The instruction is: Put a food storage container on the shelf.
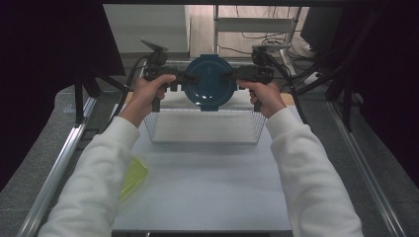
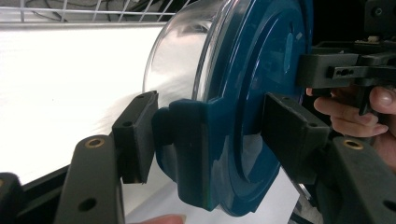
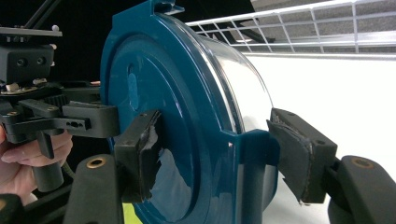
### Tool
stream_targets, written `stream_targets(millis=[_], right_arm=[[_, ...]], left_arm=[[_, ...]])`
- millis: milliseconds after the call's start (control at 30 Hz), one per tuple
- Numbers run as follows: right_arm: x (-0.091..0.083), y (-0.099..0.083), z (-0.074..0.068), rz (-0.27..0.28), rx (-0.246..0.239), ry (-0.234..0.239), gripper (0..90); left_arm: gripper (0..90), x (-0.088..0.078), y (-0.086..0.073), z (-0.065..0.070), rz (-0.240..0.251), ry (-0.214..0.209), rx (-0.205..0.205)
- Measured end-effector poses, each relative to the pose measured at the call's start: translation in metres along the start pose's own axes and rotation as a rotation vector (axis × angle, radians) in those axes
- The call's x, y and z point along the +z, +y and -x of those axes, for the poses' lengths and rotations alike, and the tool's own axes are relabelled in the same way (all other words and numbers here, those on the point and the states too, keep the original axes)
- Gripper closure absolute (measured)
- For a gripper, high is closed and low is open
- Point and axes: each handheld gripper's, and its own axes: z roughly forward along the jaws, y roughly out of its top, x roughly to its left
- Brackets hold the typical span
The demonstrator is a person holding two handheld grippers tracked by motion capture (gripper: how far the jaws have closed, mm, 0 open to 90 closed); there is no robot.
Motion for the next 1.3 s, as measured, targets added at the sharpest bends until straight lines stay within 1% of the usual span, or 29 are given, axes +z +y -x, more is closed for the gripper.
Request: stream_targets(millis=[33,100,167,200,267,300,367,400,433,500,567,600,667,700,733,767,800,833,867,900,967,1033,1067,1100,1167,1300], right_arm=[[0.0,0.0,0.001,0.0,0.01,0.003,35.5],[0.001,0.001,0.002,0.001,0.012,0.004,35.5],[0.002,0.002,0.004,0.0,0.02,0.005,35.9],[0.002,0.003,0.004,-0.001,0.027,0.007,36.0],[0.003,0.004,0.005,-0.003,0.034,0.008,36.0],[0.005,0.006,0.008,-0.005,0.055,0.01,36.0],[0.005,0.006,0.009,-0.007,0.063,0.011,36.0],[0.008,0.009,0.013,-0.015,0.081,0.013,36.0],[0.008,0.009,0.013,-0.015,0.081,0.013,36.0],[0.011,0.011,0.016,-0.023,0.11,0.017,35.8],[0.014,0.012,0.019,-0.026,0.124,0.018,35.8],[0.015,0.013,0.02,-0.029,0.135,0.019,35.8],[0.016,0.013,0.021,-0.032,0.141,0.02,35.8],[0.018,0.014,0.024,-0.038,0.153,0.021,35.7],[0.018,0.014,0.024,-0.038,0.153,0.021,35.7],[0.02,0.015,0.026,-0.042,0.167,0.022,35.7],[0.02,0.015,0.026,-0.042,0.167,0.022,35.7],[0.022,0.015,0.028,-0.036,0.176,0.017,35.6],[0.022,0.015,0.028,-0.036,0.176,0.017,35.6],[0.025,0.016,0.029,-0.033,0.199,0.015,35.5],[0.026,0.015,0.03,-0.034,0.2,0.016,35.4],[0.028,0.014,0.033,-0.034,0.224,0.025,35.3],[0.028,0.014,0.033,-0.034,0.224,0.025,35.3],[0.031,0.011,0.037,-0.033,0.254,0.036,35.3],[0.031,0.011,0.038,-0.022,0.25,0.04,35.3],[0.031,0.011,0.038,-0.02,0.251,0.038,35.3]], left_arm=[[38.3,0.0,0.0,-0.001,0.002,0.0,0.0],[38.4,0.001,0.001,-0.001,0.002,-0.001,0.001],[38.4,0.001,0.002,-0.003,0.004,-0.007,-0.006],[38.3,0.002,0.003,-0.006,0.006,-0.014,-0.022],[38.1,0.003,0.004,-0.007,0.007,-0.016,-0.024],[38.1,0.005,0.005,-0.01,0.009,-0.017,-0.028],[38.0,0.005,0.006,-0.011,0.006,-0.019,-0.035],[37.7,0.006,0.007,-0.013,0.003,-0.022,-0.043],[37.7,0.007,0.007,-0.014,0.001,-0.023,-0.051],[37.1,0.01,0.009,-0.018,0.007,-0.033,-0.083],[36.8,0.011,0.011,-0.021,0.002,-0.036,-0.098],[36.7,0.011,0.011,-0.021,0.002,-0.036,-0.098],[36.6,0.013,0.012,-0.025,-0.001,-0.044,-0.123],[36.4,0.014,0.013,-0.029,-0.009,-0.052,-0.138],[36.3,0.014,0.013,-0.029,-0.009,-0.052,-0.138],[36.3,0.015,0.014,-0.031,-0.01,-0.057,-0.147],[36.3,0.016,0.014,-0.033,-0.01,-0.061,-0.159],[36.2,0.018,0.014,-0.037,-0.004,-0.073,-0.181],[36.1,0.018,0.014,-0.037,-0.004,-0.073,-0.181],[36.0,0.018,0.014,-0.039,-0.007,-0.074,-0.194],[35.9,0.02,0.013,-0.043,0.005,-0.085,-0.222],[35.4,0.021,0.013,-0.045,0.002,-0.084,-0.228],[35.1,0.021,0.013,-0.045,0.002,-0.084,-0.228],[35.0,0.022,0.013,-0.046,0.011,-0.082,-0.227],[34.9,0.022,0.013,-0.046,0.013,-0.082,-0.223],[34.9,0.022,0.012,-0.046,0.018,-0.084,-0.223]])
